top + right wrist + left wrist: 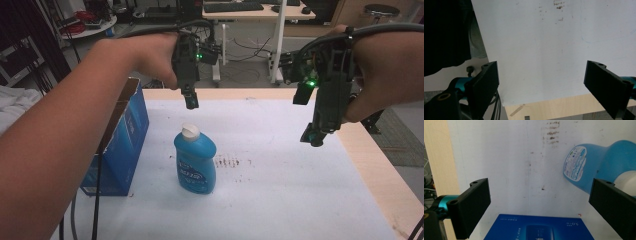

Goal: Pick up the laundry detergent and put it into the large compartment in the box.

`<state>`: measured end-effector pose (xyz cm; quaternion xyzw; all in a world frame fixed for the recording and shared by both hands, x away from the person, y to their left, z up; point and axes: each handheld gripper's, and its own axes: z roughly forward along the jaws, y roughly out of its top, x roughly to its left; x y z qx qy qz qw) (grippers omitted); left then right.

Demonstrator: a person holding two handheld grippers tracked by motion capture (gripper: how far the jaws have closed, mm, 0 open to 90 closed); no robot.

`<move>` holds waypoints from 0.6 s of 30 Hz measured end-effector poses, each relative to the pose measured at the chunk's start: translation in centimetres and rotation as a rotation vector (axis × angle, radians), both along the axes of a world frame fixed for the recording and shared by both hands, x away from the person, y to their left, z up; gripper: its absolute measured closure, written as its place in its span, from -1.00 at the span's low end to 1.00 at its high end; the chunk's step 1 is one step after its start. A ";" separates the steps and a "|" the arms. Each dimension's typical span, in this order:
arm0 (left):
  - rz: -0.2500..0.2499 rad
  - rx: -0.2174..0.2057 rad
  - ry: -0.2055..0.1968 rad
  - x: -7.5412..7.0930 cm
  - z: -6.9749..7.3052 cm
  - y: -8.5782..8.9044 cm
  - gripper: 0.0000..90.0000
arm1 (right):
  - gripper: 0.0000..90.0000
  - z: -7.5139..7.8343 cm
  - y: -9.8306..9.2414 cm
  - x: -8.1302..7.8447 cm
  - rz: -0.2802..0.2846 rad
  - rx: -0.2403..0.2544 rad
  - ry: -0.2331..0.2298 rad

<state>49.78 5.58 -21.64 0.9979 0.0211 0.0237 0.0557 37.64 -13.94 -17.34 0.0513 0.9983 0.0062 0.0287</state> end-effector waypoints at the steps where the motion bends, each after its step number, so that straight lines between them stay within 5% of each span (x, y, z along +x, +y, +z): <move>1: -0.004 -0.012 -0.001 -0.2 0.4 0.1 -0.92 | -0.73 0.0 0.0 0.0 0.000 0.000 0.000; 5: -0.009 -0.040 0.009 -1.5 1.7 0.6 -0.92 | -0.73 0.1 -0.1 -0.1 0.004 0.006 -0.006; 9: -0.032 -0.015 0.005 -3.4 2.6 1.1 -0.92 | -0.73 0.2 -0.3 -0.5 0.004 0.015 -0.007; 18: -0.056 0.014 0.010 -5.2 2.6 1.7 -0.92 | -0.73 0.0 -0.7 -0.9 -0.001 0.021 -0.005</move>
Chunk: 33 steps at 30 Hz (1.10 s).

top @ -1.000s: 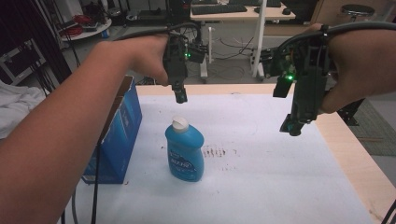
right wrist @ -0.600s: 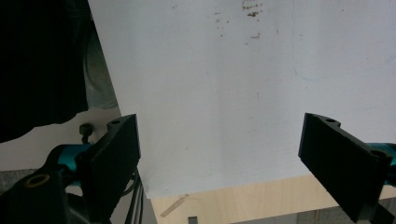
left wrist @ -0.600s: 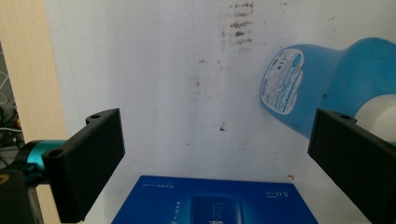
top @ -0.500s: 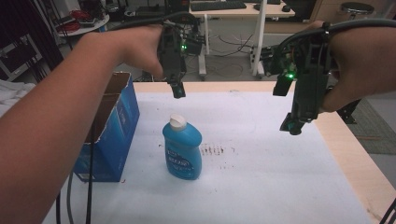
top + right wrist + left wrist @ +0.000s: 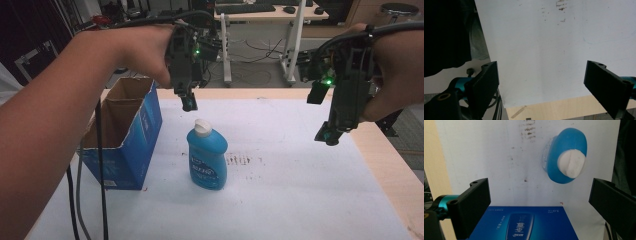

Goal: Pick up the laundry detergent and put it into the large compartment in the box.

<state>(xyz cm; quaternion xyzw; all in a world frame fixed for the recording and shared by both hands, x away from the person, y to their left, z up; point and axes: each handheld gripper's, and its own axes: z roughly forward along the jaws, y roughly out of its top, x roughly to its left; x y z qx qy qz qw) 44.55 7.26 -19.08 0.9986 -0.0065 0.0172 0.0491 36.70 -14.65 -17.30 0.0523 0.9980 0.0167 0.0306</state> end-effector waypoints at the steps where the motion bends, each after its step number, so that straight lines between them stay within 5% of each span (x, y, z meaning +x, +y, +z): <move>1: -0.004 0.005 0.001 -0.1 -0.1 0.0 -0.92 | -0.73 0.0 0.0 0.0 0.000 0.000 0.000; 23: -0.118 0.013 0.084 -1.5 -5.6 -0.9 -0.92 | -0.73 -0.4 -0.4 0.0 -0.022 -0.003 0.005; 33: -0.175 0.042 0.089 -2.1 -7.5 -2.0 -0.92 | -0.73 -0.6 -0.6 -0.1 -0.035 -0.004 0.007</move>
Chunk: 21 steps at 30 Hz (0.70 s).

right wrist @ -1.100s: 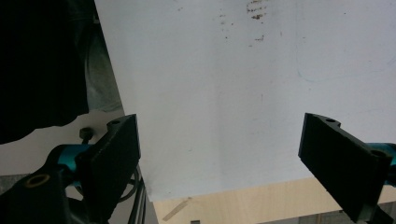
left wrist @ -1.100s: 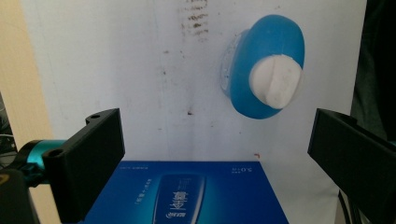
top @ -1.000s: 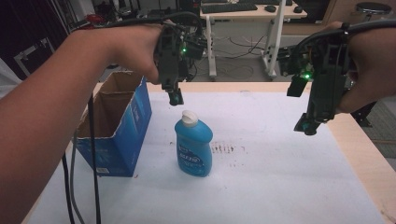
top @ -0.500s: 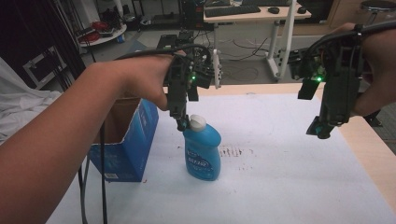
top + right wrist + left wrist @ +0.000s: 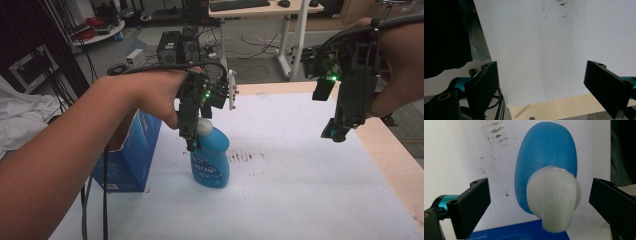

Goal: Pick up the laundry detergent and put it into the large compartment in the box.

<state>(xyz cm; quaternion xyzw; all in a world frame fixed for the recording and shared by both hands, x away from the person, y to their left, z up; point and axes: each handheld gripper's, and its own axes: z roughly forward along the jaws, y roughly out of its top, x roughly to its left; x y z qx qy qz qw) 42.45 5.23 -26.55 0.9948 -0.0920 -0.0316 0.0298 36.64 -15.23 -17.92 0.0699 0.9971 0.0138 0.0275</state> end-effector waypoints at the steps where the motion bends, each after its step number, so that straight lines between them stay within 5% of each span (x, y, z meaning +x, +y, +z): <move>1: -0.007 -0.002 -0.003 0.0 -0.2 -0.1 -0.92 | -0.73 0.0 0.0 0.0 0.000 0.000 0.000; 21: -0.083 0.002 -0.034 -0.3 -2.7 -0.5 -0.91 | -0.73 -0.2 -0.1 0.1 -0.017 0.001 -0.001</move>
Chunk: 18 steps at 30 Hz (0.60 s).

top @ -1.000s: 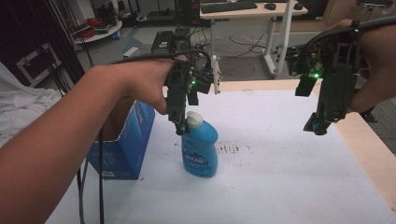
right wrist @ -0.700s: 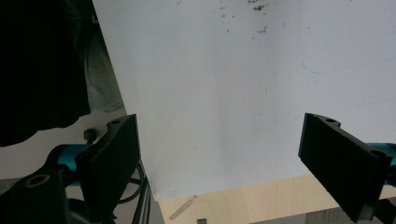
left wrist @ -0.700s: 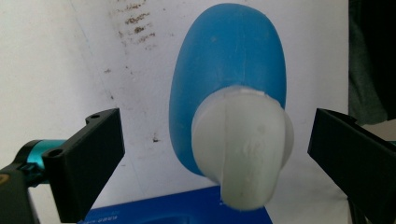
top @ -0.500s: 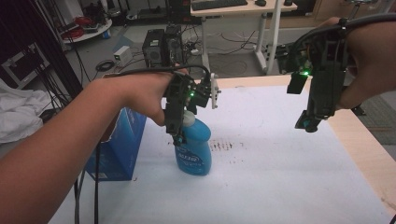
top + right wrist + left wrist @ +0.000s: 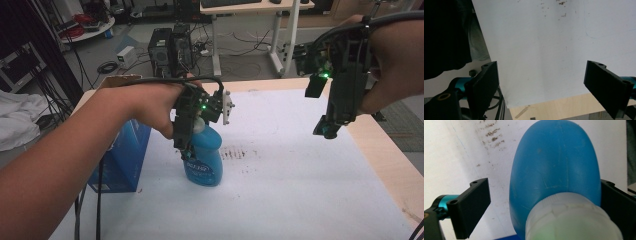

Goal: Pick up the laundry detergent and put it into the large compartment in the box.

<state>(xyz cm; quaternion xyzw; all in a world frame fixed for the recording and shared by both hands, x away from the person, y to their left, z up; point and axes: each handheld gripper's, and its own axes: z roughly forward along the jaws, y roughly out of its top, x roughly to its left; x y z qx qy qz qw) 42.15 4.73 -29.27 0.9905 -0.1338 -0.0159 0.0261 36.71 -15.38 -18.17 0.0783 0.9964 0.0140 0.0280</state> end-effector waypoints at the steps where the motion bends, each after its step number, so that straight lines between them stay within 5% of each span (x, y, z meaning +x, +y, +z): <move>1: -0.002 0.000 -0.001 0.0 0.0 0.0 -0.91 | -0.73 0.0 0.0 0.0 0.000 0.000 0.000; 18: -0.022 0.005 -0.034 -0.2 0.1 0.0 -0.68 | -0.73 0.0 0.0 0.2 0.001 0.002 -0.003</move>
